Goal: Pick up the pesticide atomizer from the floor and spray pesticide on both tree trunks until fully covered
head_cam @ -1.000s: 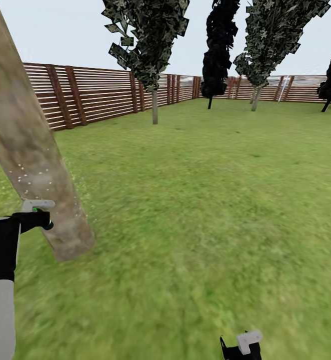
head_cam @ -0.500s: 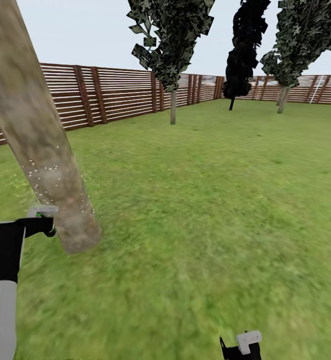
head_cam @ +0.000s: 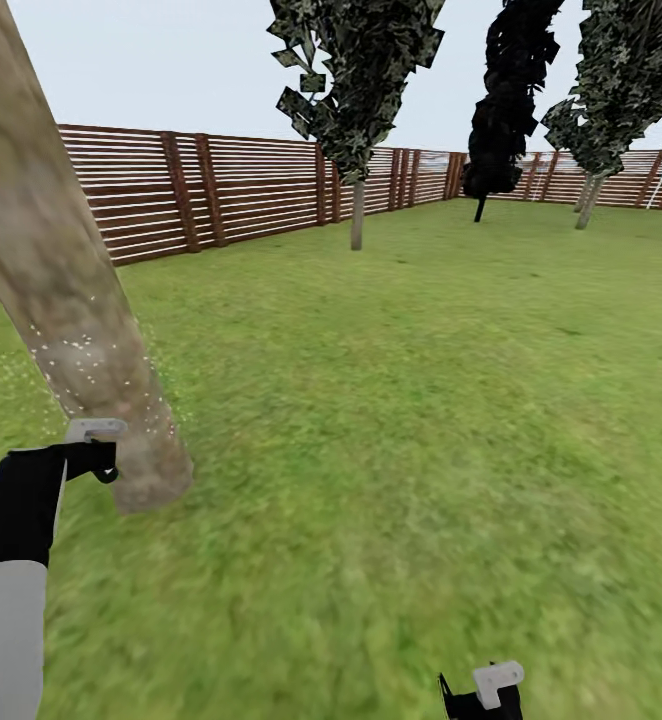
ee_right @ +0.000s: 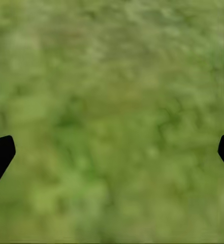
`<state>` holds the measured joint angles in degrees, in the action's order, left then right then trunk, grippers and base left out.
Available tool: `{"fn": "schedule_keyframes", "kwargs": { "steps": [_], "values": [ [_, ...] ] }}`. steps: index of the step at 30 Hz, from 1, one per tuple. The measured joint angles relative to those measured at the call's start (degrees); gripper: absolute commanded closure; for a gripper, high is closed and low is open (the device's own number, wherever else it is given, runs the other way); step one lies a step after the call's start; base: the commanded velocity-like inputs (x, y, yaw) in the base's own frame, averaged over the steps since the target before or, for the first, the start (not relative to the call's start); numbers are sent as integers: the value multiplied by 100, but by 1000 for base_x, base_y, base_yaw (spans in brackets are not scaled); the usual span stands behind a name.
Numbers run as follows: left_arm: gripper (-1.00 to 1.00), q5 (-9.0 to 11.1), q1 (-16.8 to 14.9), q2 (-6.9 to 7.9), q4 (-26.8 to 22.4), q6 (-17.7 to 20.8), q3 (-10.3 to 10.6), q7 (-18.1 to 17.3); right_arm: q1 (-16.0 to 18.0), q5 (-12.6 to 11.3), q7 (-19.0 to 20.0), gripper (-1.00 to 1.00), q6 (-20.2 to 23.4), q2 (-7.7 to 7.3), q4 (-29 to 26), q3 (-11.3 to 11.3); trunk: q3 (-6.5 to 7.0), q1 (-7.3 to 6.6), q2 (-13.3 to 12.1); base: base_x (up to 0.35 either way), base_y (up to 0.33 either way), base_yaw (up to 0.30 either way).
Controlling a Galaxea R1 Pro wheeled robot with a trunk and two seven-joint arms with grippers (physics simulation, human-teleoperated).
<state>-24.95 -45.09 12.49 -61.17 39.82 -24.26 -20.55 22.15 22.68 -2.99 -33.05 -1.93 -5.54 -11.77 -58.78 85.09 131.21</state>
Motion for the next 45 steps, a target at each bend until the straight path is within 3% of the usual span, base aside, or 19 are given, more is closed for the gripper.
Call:
{"fn": "schedule_keyframes", "kwargs": {
  "steps": [7,12,15,17,19,25,31,45],
  "values": [
    [100,-17,0,10,32,7,-10,19,0,0,0,-100,0,0,0,0,0,0,0,1,-269,145],
    [100,-8,147,94,289,-31,-130,528,0,0,0,-100,0,0,0,0,0,0,0,25,-269,277],
    [100,31,173,22,433,-46,-91,593,0,0,0,-100,0,0,0,0,0,0,0,153,-247,278],
    [100,73,156,-173,456,-25,-18,605,0,0,0,-100,0,0,0,-1,0,0,0,238,-184,278],
    [100,16,151,-213,462,-31,-6,613,0,0,0,-100,0,0,0,0,0,0,0,274,-149,278],
    [100,-10,166,-33,534,-53,-212,624,0,1,0,-100,0,0,0,0,0,0,0,291,-128,230],
    [100,18,167,-129,534,-38,-173,751,0,0,0,-100,0,0,0,0,0,0,0,223,-190,7],
    [100,1,167,-122,527,-38,-178,817,0,0,0,-100,0,0,0,0,0,0,0,23,-268,53]
  ]
}}
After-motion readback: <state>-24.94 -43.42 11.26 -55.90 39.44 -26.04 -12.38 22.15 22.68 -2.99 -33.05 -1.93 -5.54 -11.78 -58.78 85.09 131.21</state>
